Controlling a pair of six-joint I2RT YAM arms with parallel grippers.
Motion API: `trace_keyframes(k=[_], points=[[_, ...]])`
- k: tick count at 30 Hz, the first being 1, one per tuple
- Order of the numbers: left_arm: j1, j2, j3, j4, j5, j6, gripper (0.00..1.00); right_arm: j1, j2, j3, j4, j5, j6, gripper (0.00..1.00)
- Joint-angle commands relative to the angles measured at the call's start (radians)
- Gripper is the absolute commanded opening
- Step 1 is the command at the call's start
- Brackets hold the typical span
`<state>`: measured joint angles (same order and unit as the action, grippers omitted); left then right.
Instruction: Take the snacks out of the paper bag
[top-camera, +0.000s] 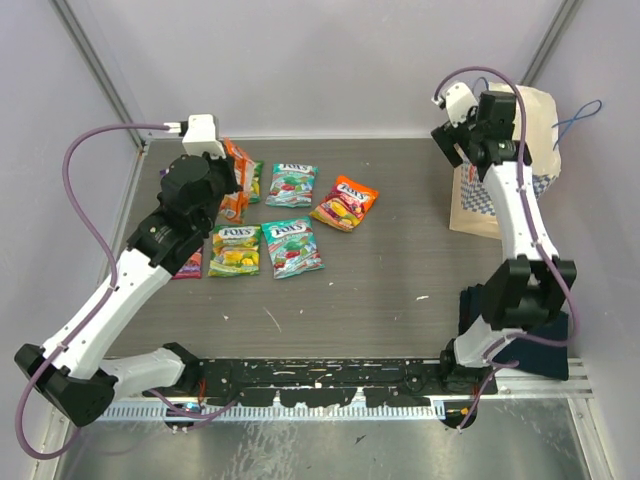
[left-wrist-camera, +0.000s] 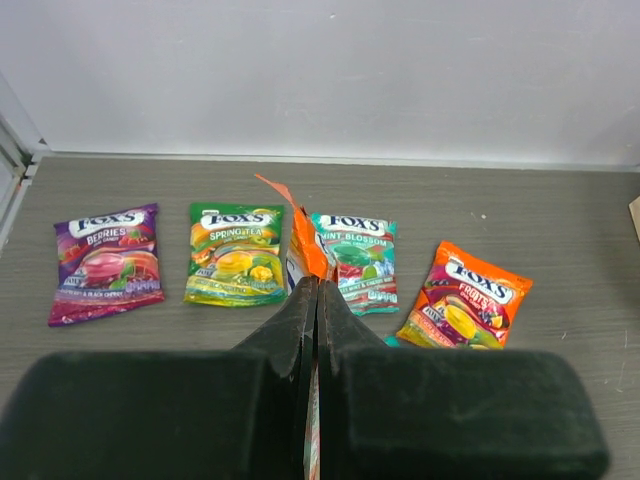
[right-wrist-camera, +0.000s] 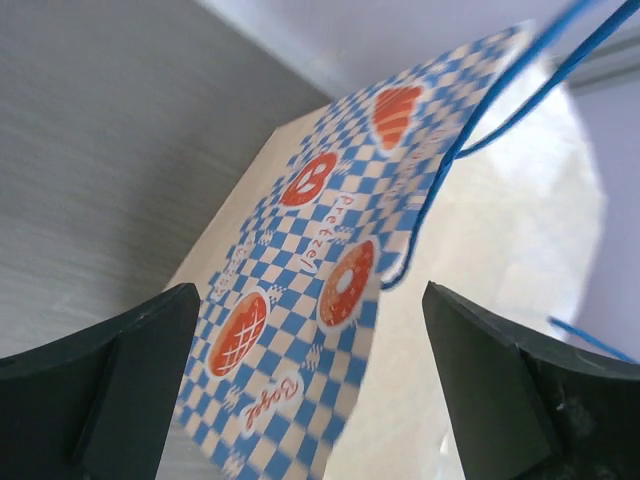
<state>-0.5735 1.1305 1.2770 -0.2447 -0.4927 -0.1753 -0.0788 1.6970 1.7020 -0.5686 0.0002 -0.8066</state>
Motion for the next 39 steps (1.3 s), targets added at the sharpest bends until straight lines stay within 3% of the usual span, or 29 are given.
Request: trace_keyframes(k=[1, 6, 10, 15, 19, 22, 25, 33, 39], points=[[0.010, -0.064, -0.008, 0.074, -0.001, -0.017, 0.00, 0.036, -0.236, -0.077, 0.350, 0.204, 0.305, 1.00], [0.012, -0.104, -0.020, 0.038, 0.013, -0.033, 0.00, 0.064, -0.381, -0.067, 0.320, 0.434, 0.645, 1.00], [0.013, -0.136, -0.062, 0.034, 0.031, -0.060, 0.00, 0.141, -0.462, -0.097, 0.253, 0.483, 0.781, 1.00], [0.014, -0.159, -0.110, 0.035, 0.054, -0.106, 0.00, 0.292, -0.587, -0.276, 0.300, 0.377, 0.969, 1.00], [0.014, -0.153, -0.133, 0.026, 0.061, -0.132, 0.00, 0.478, -0.658, -0.520, 0.499, 0.262, 1.116, 1.00], [0.014, -0.153, -0.143, 0.011, 0.063, -0.139, 0.00, 0.636, -0.557, -0.583, 0.538, 0.337, 1.144, 1.00], [0.015, -0.166, -0.168, 0.012, 0.061, -0.141, 0.00, 0.716, -0.417, -0.588, 0.520, 0.376, 1.165, 1.00], [0.031, -0.166, -0.191, -0.011, 0.055, -0.124, 0.00, 0.728, -0.198, -0.634, 0.563, 0.294, 1.276, 0.96], [0.041, -0.143, -0.181, -0.038, 0.065, -0.106, 0.00, 0.686, -0.186, -0.743, 0.630, 0.290, 1.391, 0.90]])
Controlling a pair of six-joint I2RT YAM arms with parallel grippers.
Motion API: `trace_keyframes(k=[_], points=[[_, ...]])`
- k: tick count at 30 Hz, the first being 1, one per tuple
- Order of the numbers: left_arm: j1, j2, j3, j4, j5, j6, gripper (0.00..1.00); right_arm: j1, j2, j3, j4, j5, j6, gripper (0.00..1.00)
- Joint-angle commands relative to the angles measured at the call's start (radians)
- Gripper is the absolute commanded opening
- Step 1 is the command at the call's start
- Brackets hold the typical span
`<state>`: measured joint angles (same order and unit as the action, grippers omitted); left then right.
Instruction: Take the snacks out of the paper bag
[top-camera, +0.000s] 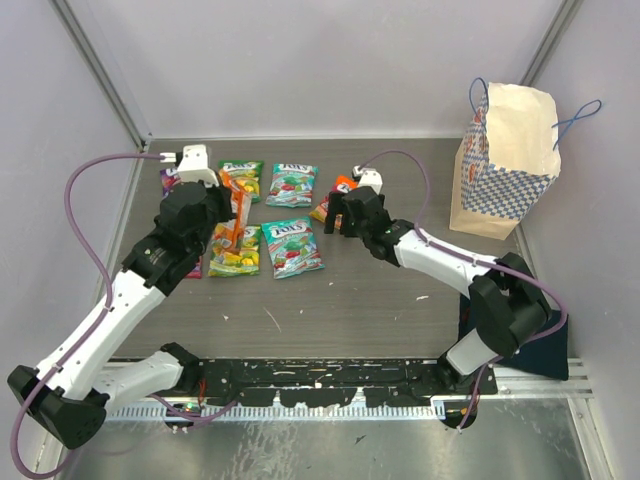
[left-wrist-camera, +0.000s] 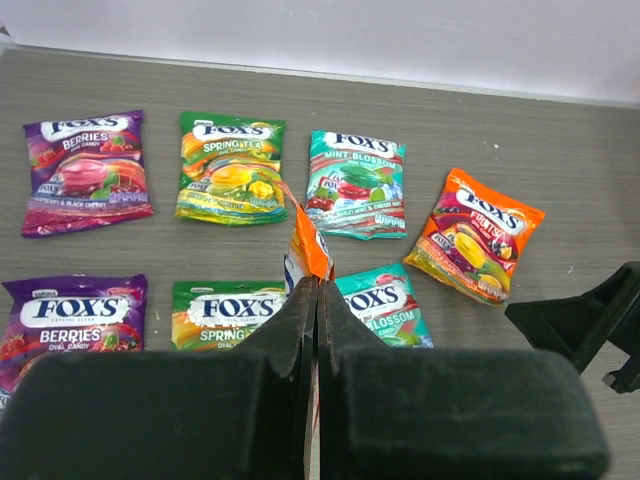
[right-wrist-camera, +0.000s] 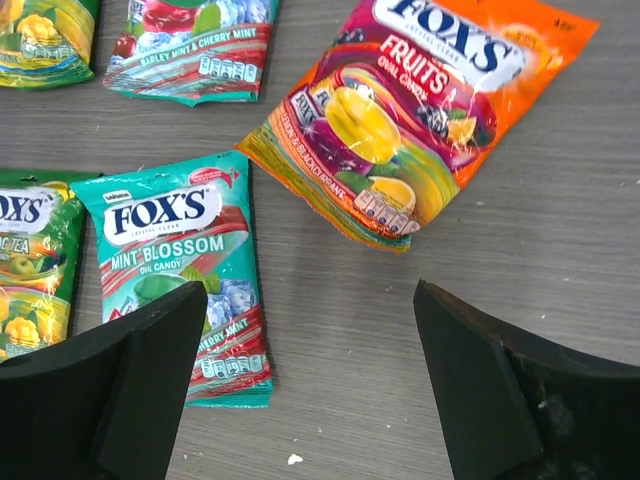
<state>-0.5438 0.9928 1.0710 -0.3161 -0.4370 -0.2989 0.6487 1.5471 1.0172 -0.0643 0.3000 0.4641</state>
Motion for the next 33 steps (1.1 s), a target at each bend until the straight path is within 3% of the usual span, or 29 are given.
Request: trace_keyframes(k=[1, 4, 7, 17, 33], points=[[0.013, 0.000, 0.028, 0.030, 0.010, 0.021, 0.00, -0.069, -0.045, -0.088, 0.152, -0.046, 0.155, 0.87], [0.019, 0.013, 0.032, 0.029, 0.024, 0.023, 0.00, -0.180, -0.050, -0.168, 0.237, -0.195, 0.277, 0.73], [0.025, 0.027, 0.036, 0.026, 0.040, 0.026, 0.00, -0.233, -0.040, -0.210, 0.277, -0.249, 0.345, 0.62], [0.038, 0.034, 0.039, 0.016, 0.064, 0.031, 0.00, -0.260, 0.062, -0.299, 0.446, -0.281, 0.567, 0.60], [0.060, 0.028, 0.035, 0.003, 0.082, 0.038, 0.00, -0.262, 0.368, -0.292, 0.715, -0.357, 0.759, 0.49]])
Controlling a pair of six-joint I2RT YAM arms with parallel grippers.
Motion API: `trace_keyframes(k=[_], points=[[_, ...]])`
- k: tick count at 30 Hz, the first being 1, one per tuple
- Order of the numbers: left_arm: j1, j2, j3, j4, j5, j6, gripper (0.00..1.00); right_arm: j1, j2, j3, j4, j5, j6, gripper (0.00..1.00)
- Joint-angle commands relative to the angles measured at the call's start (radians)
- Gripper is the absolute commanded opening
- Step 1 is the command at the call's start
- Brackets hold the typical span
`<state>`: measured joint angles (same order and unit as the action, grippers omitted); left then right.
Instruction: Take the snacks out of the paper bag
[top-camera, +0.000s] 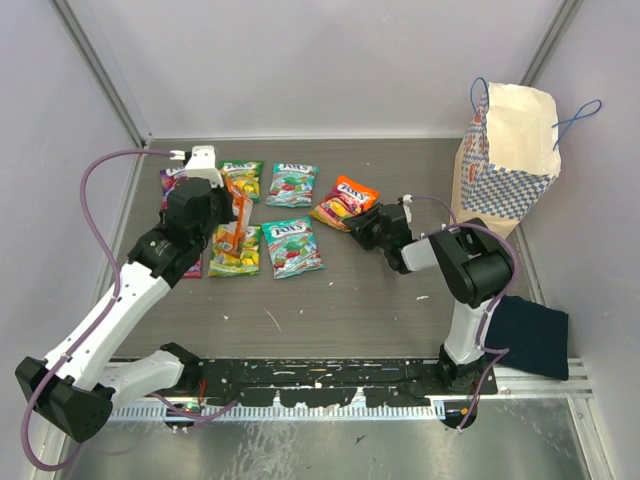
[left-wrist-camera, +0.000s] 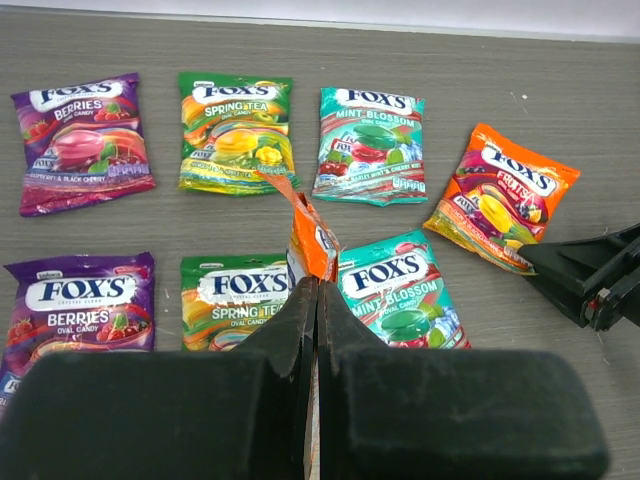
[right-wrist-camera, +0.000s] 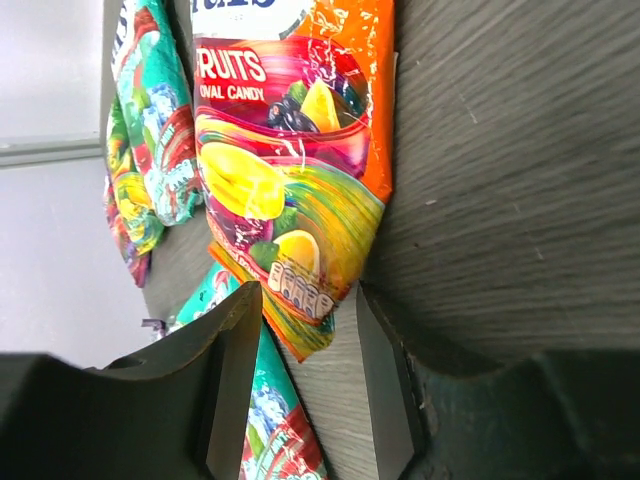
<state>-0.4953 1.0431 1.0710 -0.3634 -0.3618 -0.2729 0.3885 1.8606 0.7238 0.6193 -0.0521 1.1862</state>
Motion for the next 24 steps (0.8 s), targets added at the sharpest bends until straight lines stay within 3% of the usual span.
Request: trace_keyframes(k=[1, 3, 6, 7, 14, 17, 20, 24], points=[[0.013, -0.021, 0.035, 0.051, 0.009, 0.013, 0.00, -0.002, 0.062, 0.004, 0.036, -0.006, 0.036, 0.49], [0.018, -0.017, 0.035, 0.053, 0.010, 0.014, 0.00, -0.002, 0.077, 0.014, 0.041, -0.016, 0.026, 0.39], [0.025, -0.008, 0.039, 0.055, 0.018, 0.013, 0.00, -0.002, 0.087, 0.022, 0.043, -0.034, 0.013, 0.07], [0.028, -0.006, 0.039, 0.055, 0.020, 0.013, 0.00, -0.002, 0.086, 0.020, 0.043, -0.038, 0.007, 0.02], [0.044, -0.001, 0.037, 0.053, 0.029, 0.014, 0.00, -0.056, 0.024, 0.051, -0.100, -0.126, -0.245, 0.01], [0.050, 0.001, 0.035, 0.056, 0.033, 0.014, 0.00, -0.102, 0.031, 0.182, -0.278, -0.277, -0.464, 0.01], [0.052, 0.009, 0.036, 0.066, 0.047, 0.005, 0.00, -0.113, 0.095, 0.382, -0.558, -0.400, -0.695, 0.01], [0.054, 0.025, 0.044, 0.067, 0.070, -0.002, 0.00, -0.122, 0.169, 0.526, -0.774, -0.454, -0.873, 0.01]])
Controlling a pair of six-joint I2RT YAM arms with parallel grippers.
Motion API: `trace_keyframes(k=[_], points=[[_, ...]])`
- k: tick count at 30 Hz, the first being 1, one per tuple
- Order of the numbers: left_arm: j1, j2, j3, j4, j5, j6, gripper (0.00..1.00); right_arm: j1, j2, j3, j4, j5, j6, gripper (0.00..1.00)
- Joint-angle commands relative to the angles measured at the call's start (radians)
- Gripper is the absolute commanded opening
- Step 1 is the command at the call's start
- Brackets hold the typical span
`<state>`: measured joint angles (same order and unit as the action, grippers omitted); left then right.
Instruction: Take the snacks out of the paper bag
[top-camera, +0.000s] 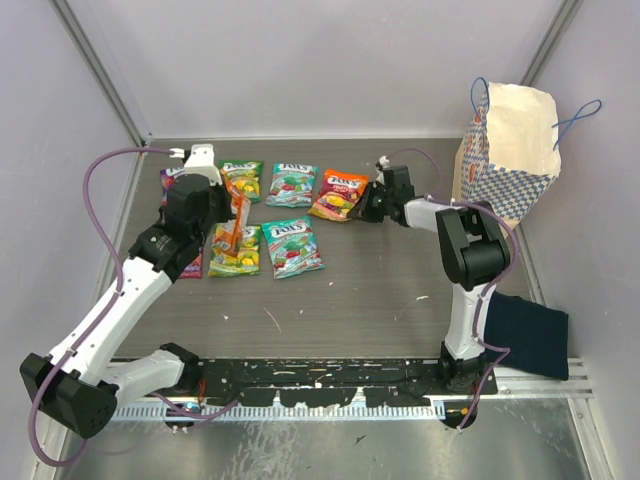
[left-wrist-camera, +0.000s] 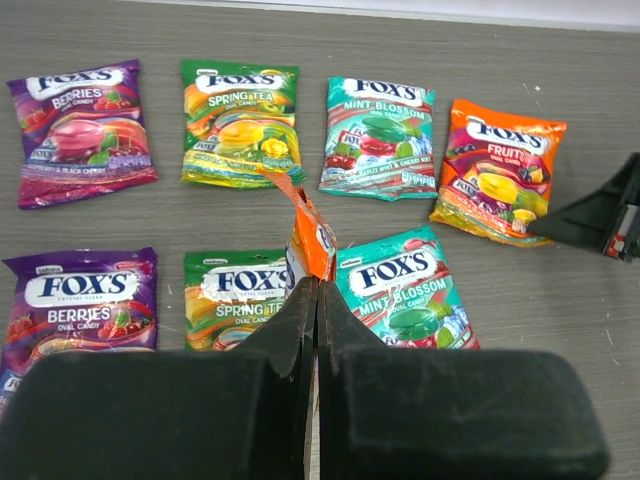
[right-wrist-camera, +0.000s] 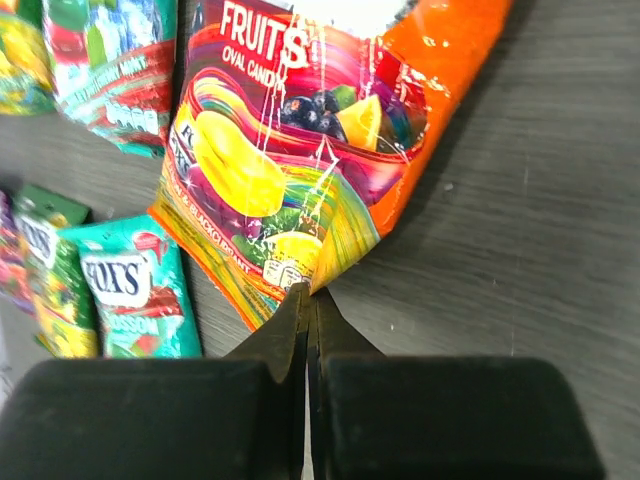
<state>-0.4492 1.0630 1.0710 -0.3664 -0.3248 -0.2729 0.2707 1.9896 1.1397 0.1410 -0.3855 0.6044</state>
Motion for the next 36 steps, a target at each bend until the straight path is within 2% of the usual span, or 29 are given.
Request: trace_keyframes(k=[1, 7, 14, 22, 36], points=[[0.007, 0.008, 0.046, 0.069, 0.036, -0.003, 0.00, -0.009, 0.043, 0.120, -0.315, -0.130, -0.317, 0.01], [0.007, 0.009, 0.047, 0.070, 0.044, -0.009, 0.00, -0.065, 0.025, 0.161, -0.436, -0.101, -0.429, 0.01], [0.007, 0.020, 0.053, 0.075, 0.063, -0.017, 0.00, -0.109, 0.010, 0.183, -0.396, -0.069, -0.359, 0.01], [0.007, 0.015, 0.052, 0.069, 0.061, -0.017, 0.00, -0.107, -0.004, 0.118, -0.232, -0.023, -0.205, 0.01], [0.007, 0.006, 0.059, 0.052, 0.063, -0.021, 0.00, -0.130, 0.092, 0.293, -0.302, -0.060, -0.263, 0.01]])
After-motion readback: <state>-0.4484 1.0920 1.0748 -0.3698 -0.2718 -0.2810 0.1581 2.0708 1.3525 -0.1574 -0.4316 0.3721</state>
